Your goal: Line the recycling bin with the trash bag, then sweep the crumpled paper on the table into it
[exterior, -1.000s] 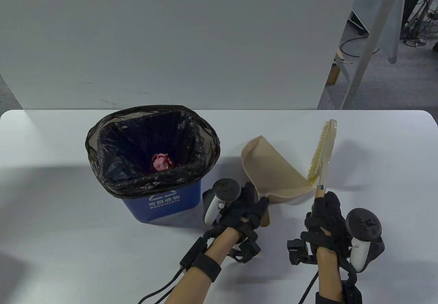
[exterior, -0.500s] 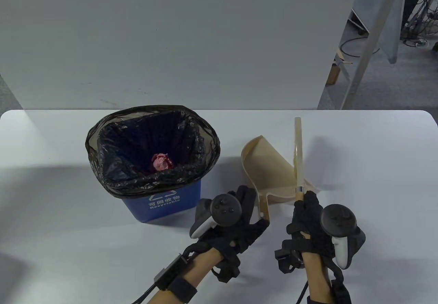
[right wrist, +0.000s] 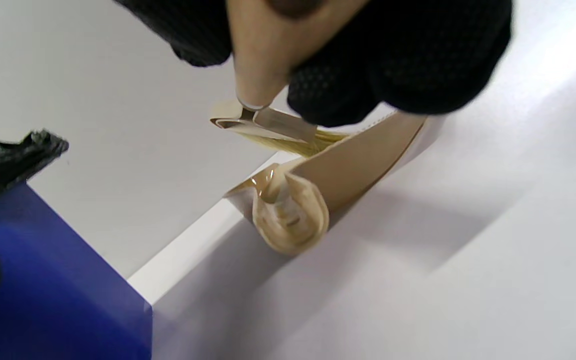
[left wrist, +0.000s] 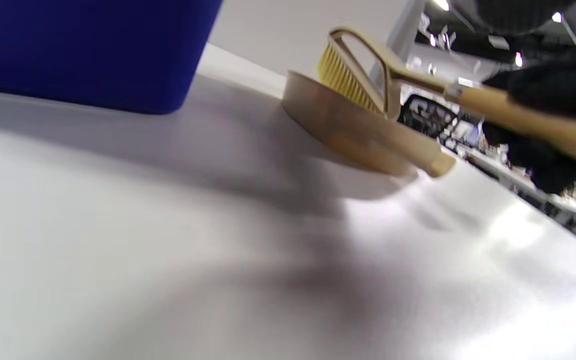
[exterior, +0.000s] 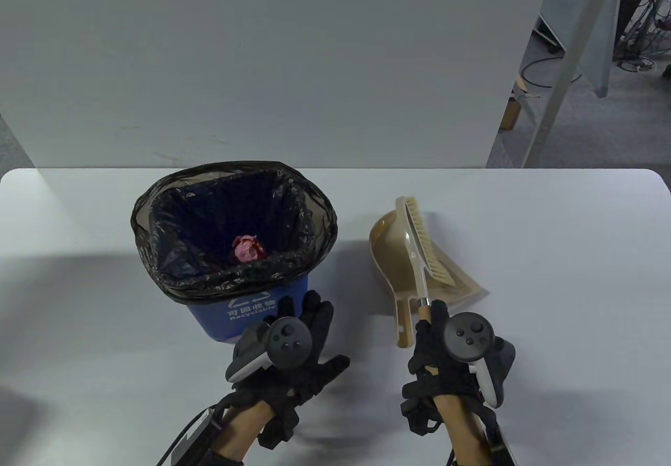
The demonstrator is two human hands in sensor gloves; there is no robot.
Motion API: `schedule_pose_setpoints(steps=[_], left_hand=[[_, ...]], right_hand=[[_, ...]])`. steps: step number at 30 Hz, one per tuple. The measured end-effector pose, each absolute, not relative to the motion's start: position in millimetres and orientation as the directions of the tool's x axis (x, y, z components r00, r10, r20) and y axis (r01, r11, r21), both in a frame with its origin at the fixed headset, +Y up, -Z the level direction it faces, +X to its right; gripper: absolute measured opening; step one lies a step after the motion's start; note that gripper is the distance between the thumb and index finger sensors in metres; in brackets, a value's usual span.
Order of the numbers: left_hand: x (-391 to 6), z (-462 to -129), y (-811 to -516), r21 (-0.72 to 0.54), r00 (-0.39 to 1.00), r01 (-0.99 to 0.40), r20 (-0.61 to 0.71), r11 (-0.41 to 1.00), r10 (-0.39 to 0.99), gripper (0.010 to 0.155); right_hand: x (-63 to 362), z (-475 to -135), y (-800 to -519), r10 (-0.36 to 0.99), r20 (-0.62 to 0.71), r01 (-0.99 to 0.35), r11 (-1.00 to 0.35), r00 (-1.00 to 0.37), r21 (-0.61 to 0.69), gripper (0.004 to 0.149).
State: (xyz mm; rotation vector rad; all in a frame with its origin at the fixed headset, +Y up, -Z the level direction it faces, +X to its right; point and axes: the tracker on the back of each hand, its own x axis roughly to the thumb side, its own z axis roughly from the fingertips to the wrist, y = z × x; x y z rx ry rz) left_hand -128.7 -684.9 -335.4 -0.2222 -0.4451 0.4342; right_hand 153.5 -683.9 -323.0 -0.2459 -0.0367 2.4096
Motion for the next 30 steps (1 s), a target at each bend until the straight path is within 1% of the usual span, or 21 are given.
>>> schedule_pose_setpoints(steps=[4, 8, 20, 27, 30], left_hand=[[-130.0, -334.5, -686.5, -0.337, 0.789, -0.393, 0.354, 0.856, 0.502, 0.092], [-122.3, -331.9, -688.5, -0.366, 0.791, -0.360, 0.368, 0.858, 0.488, 0.092], [-116.8, -328.5, -689.4, -0.398, 0.785, -0.339, 0.380, 0.853, 0.489, 0.092], [-116.3, -327.8, -689.3, -0.412, 0.789, -0.330, 0.373, 0.849, 0.488, 0.092], [-116.3, -327.6, -689.8, -0.427, 0.795, -0.323, 0.361, 0.845, 0.487, 0.094]], right_hand=[[140.9, -323.5, -688.1, 0.614, -0.165, -0.620, -0.784, -0.772, -0.021, 0.059], [129.9, -323.9, -693.0, 0.576, -0.163, -0.588, -0.808, -0.801, 0.036, 0.059], [120.9, -326.2, -700.5, 0.496, -0.178, -0.518, -0.850, -0.850, 0.102, 0.061], [118.9, -327.5, -705.3, 0.481, -0.181, -0.506, -0.852, -0.858, 0.133, 0.062], [118.7, -327.8, -706.1, 0.485, -0.183, -0.513, -0.843, -0.855, 0.164, 0.065]])
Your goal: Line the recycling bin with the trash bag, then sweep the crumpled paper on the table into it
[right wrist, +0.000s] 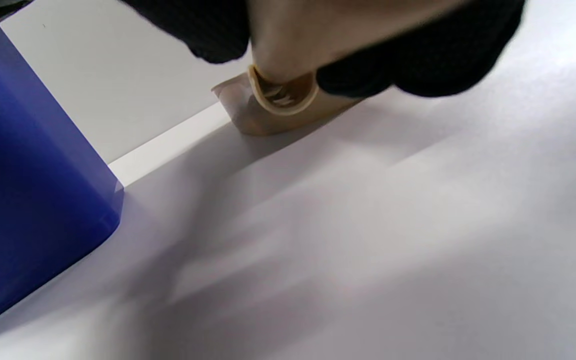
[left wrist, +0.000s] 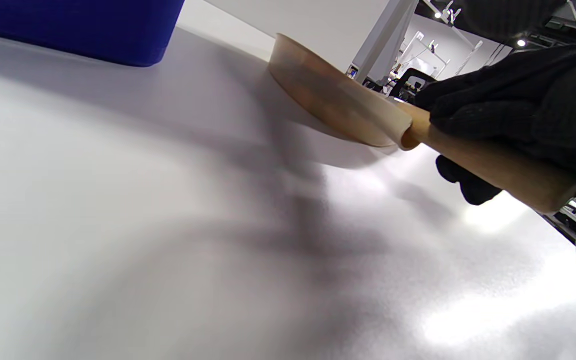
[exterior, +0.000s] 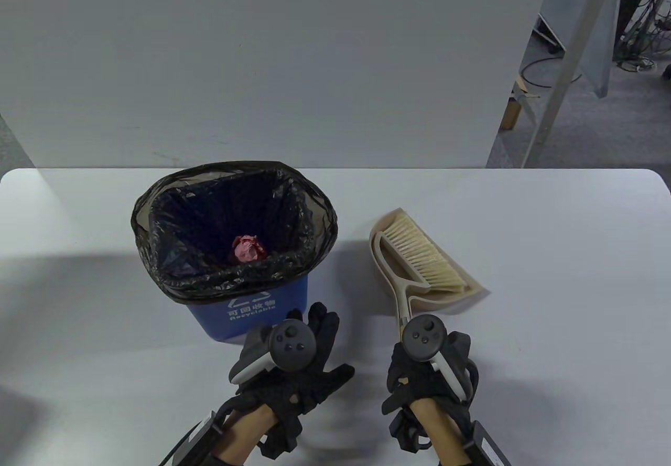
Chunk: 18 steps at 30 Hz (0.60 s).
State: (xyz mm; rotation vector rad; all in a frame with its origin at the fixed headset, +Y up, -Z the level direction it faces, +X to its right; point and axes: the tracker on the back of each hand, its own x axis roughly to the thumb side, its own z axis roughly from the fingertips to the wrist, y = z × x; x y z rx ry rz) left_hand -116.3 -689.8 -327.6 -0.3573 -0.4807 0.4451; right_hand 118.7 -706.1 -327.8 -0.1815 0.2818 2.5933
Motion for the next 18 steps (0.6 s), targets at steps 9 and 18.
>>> schedule_pose_setpoints(steps=[9, 18], left_hand=[[-117.6, -327.3, -689.0, -0.435, 0.807, -0.312, 0.347, 0.845, 0.477, 0.095], [-119.4, -327.9, -687.8, -0.414, 0.818, -0.301, 0.350, 0.859, 0.456, 0.095]], right_hand=[[126.4, -327.4, -696.1, 0.577, -0.138, -0.591, -0.798, -0.805, 0.117, 0.071], [135.2, -321.3, -678.8, 0.634, -0.019, -0.631, -0.771, -0.773, -0.083, 0.071]])
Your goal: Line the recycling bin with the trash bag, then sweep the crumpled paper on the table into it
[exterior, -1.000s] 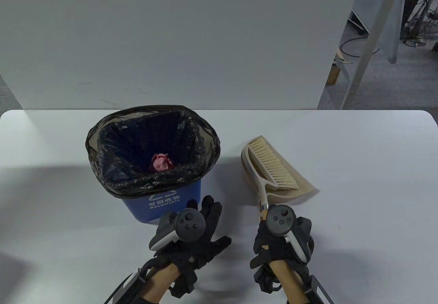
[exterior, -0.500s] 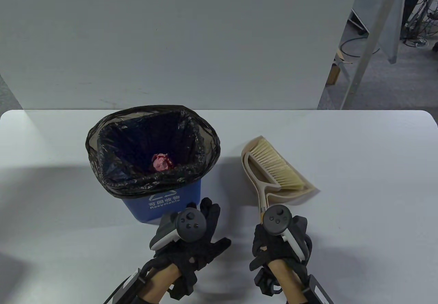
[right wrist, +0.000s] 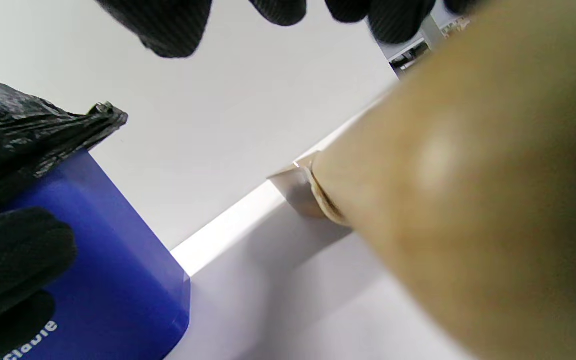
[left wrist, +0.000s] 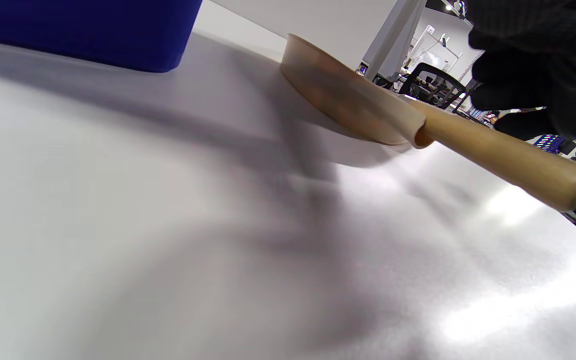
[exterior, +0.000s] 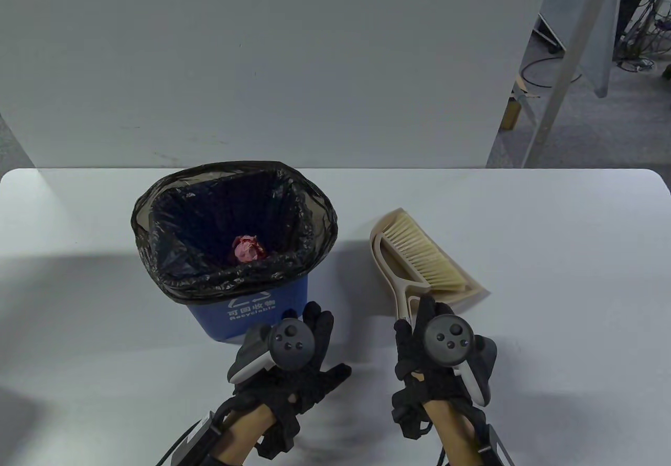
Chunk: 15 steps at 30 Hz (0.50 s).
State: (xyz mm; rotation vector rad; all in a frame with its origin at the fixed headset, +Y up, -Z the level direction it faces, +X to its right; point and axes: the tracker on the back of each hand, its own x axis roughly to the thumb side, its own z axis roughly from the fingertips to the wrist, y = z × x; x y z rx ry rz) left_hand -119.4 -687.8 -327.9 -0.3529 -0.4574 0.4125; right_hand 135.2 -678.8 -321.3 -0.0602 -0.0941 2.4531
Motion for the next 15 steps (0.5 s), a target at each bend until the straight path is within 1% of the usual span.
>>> schedule_pose_setpoints(steps=[4, 10, 15], left_hand=[[-121.5, -328.3, -686.2, -0.388, 0.829, -0.293, 0.353, 0.874, 0.435, 0.094], [-126.3, -329.0, -683.4, -0.351, 0.842, -0.290, 0.349, 0.890, 0.412, 0.094], [-128.7, -329.3, -683.6, -0.354, 0.842, -0.300, 0.338, 0.886, 0.420, 0.093]], right_hand=[[132.5, -320.1, -675.5, 0.566, 0.025, -0.566, -0.821, -0.824, -0.079, 0.072], [124.1, -320.7, -678.0, 0.476, 0.060, -0.477, -0.879, -0.877, 0.003, 0.073], [120.3, -320.8, -679.8, 0.456, 0.082, -0.454, -0.890, -0.886, 0.044, 0.074]])
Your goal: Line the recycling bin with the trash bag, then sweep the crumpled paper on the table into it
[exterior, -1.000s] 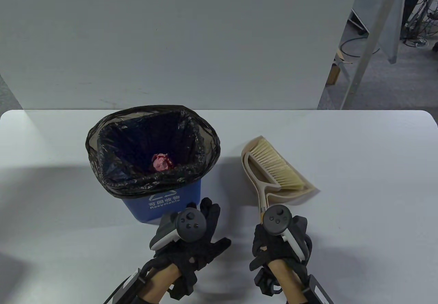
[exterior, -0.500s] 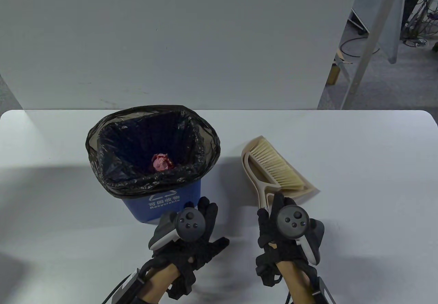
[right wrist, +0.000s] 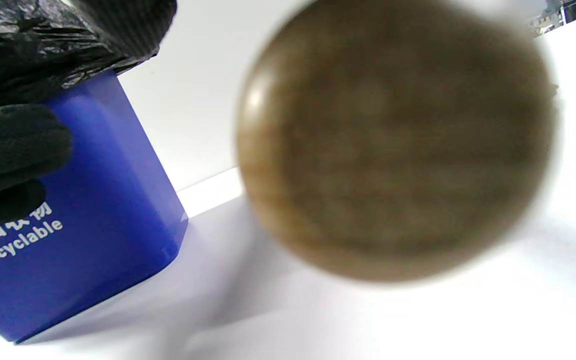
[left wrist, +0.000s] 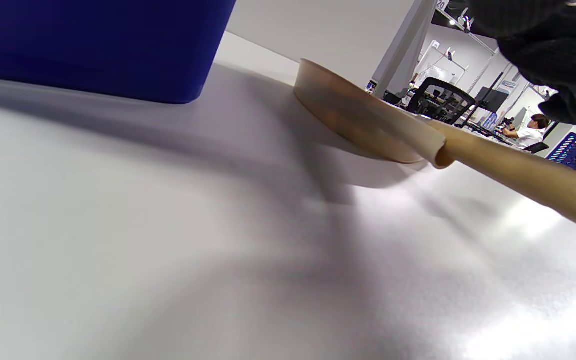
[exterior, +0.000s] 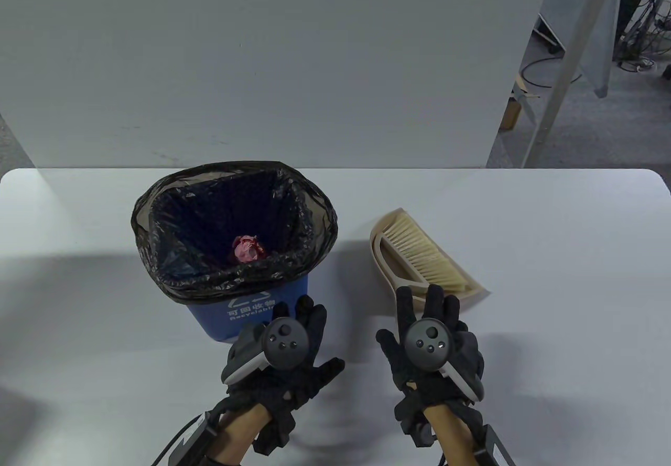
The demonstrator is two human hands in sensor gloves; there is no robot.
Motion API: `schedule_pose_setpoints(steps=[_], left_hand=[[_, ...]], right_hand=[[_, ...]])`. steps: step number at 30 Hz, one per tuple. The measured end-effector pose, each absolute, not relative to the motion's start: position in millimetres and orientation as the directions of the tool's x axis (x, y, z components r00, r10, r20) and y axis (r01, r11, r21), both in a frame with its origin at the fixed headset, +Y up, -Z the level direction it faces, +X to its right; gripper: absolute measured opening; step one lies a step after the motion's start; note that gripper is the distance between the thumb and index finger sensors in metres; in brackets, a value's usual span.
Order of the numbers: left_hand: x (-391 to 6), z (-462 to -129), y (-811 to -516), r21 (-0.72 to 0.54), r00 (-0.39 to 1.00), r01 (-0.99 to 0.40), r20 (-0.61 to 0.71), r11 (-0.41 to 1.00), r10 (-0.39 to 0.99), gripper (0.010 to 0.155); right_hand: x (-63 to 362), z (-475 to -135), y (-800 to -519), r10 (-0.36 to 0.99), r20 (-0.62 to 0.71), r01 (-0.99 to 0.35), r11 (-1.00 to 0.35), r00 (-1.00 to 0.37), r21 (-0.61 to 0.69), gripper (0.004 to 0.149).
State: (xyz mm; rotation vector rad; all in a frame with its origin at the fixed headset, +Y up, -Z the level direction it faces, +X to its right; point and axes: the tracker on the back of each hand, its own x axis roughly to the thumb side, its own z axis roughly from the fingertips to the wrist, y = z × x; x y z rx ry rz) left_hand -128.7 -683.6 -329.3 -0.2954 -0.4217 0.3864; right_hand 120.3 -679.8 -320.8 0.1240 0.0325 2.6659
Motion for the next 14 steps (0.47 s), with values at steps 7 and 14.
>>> schedule_pose_setpoints(steps=[7, 14], left_hand=[[-129.0, -328.8, -683.2, -0.357, 0.842, -0.302, 0.335, 0.884, 0.422, 0.094], [-129.7, -328.6, -683.3, -0.360, 0.844, -0.302, 0.330, 0.882, 0.424, 0.093]], right_hand=[[120.2, -320.5, -680.0, 0.460, 0.084, -0.458, -0.888, -0.884, 0.050, 0.074], [120.2, -319.8, -680.4, 0.462, 0.076, -0.458, -0.887, -0.884, 0.064, 0.075]])
